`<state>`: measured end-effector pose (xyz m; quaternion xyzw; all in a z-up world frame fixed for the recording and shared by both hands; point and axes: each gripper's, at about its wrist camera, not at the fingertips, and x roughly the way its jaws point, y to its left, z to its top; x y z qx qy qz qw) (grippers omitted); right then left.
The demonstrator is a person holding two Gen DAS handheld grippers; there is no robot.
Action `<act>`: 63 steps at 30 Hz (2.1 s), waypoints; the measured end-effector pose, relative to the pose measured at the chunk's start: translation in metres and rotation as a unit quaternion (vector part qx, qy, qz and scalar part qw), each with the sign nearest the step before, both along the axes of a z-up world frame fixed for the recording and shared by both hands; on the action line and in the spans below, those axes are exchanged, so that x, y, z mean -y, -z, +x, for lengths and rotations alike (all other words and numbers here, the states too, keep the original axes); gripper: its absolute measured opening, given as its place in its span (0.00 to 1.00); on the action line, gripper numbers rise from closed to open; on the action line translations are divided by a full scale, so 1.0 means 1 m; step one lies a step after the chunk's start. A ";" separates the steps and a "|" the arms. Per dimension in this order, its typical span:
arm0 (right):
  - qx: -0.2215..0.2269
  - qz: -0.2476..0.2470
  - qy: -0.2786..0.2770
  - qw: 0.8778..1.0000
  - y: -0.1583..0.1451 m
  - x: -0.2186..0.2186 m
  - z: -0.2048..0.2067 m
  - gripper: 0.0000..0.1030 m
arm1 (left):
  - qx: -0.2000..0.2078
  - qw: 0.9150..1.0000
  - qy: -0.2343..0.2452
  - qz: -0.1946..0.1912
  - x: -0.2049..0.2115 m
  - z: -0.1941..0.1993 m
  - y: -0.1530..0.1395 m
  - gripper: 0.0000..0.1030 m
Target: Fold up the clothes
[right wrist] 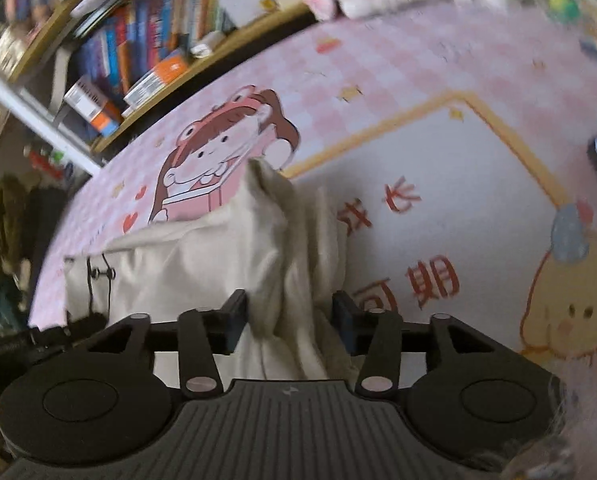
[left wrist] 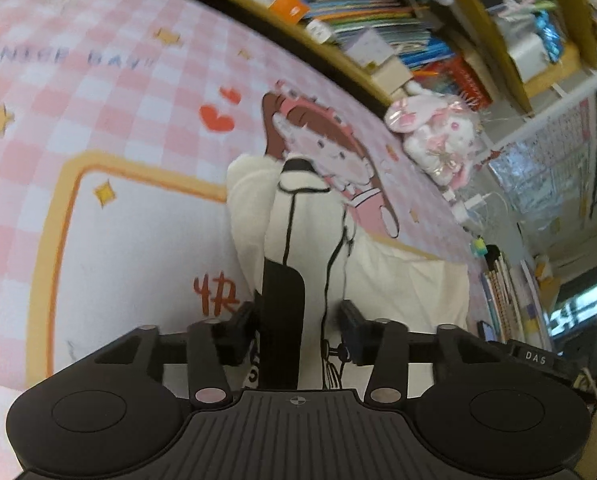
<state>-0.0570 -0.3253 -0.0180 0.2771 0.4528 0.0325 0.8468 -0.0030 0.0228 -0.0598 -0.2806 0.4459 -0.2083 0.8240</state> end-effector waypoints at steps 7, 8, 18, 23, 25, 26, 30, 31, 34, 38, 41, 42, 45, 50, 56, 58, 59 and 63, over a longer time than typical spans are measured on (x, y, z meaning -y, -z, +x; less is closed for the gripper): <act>0.007 -0.039 -0.038 0.998 -0.003 -0.026 0.010 0.35 | 0.004 1.000 -0.002 0.009 0.008 0.000 -0.002 0.23; 0.020 -0.064 -0.055 0.996 -0.007 -0.032 0.009 0.32 | 0.017 1.000 -0.002 0.018 0.008 -0.003 -0.007 0.22; 0.032 -0.081 -0.067 0.994 -0.008 -0.027 0.005 0.37 | -0.010 1.000 -0.007 0.014 0.004 0.001 0.001 0.41; 0.014 -0.052 -0.043 0.998 0.000 -0.016 0.009 0.58 | -0.014 1.000 -0.010 -0.014 0.003 0.005 0.006 0.47; 0.016 -0.046 -0.045 0.998 0.001 -0.017 0.010 0.60 | -0.015 1.000 -0.010 -0.020 0.004 0.006 0.007 0.46; 0.017 -0.043 -0.046 0.998 0.002 -0.017 0.011 0.60 | -0.014 1.000 -0.010 -0.017 0.006 0.007 0.007 0.44; 0.022 -0.046 -0.069 0.996 0.004 -0.027 0.014 0.32 | -0.010 1.000 -0.010 0.001 0.012 0.003 0.004 0.23; 0.024 -0.050 -0.074 0.996 0.003 -0.031 0.014 0.26 | -0.003 1.000 -0.011 0.007 0.013 0.000 0.002 0.21; 0.053 -0.082 -0.089 0.991 -0.008 -0.040 0.007 0.21 | 0.028 0.999 -0.005 0.024 0.016 -0.008 -0.011 0.19; 0.093 -0.121 -0.104 0.983 -0.024 -0.051 -0.003 0.20 | 0.055 0.998 -0.005 0.020 0.010 -0.015 -0.024 0.19; 0.110 -0.122 -0.101 0.981 -0.032 -0.053 -0.007 0.20 | 0.067 0.998 -0.004 0.020 0.005 -0.020 -0.030 0.19; 0.111 -0.121 -0.100 0.981 -0.033 -0.053 -0.007 0.20 | 0.070 0.997 -0.003 0.021 0.003 -0.021 -0.032 0.19; 0.112 -0.117 -0.101 0.982 -0.034 -0.058 -0.010 0.20 | 0.073 0.997 -0.005 0.021 -0.003 -0.026 -0.035 0.19; 0.114 -0.112 -0.107 0.981 -0.033 -0.069 -0.014 0.20 | 0.075 0.997 -0.013 0.019 -0.016 -0.035 -0.036 0.19; 0.116 -0.111 -0.114 0.980 -0.033 -0.081 -0.017 0.21 | 0.078 0.997 -0.019 0.018 -0.026 -0.041 -0.036 0.19; 0.117 -0.111 -0.115 0.980 -0.032 -0.082 -0.018 0.21 | 0.077 0.997 -0.019 0.019 -0.026 -0.042 -0.036 0.19; 0.117 -0.111 -0.115 0.980 -0.032 -0.082 -0.018 0.21 | 0.077 0.997 -0.018 0.021 -0.026 -0.042 -0.036 0.19; 0.116 -0.114 -0.114 0.980 -0.031 -0.081 -0.019 0.21 | 0.076 0.997 -0.014 0.024 -0.023 -0.040 -0.036 0.19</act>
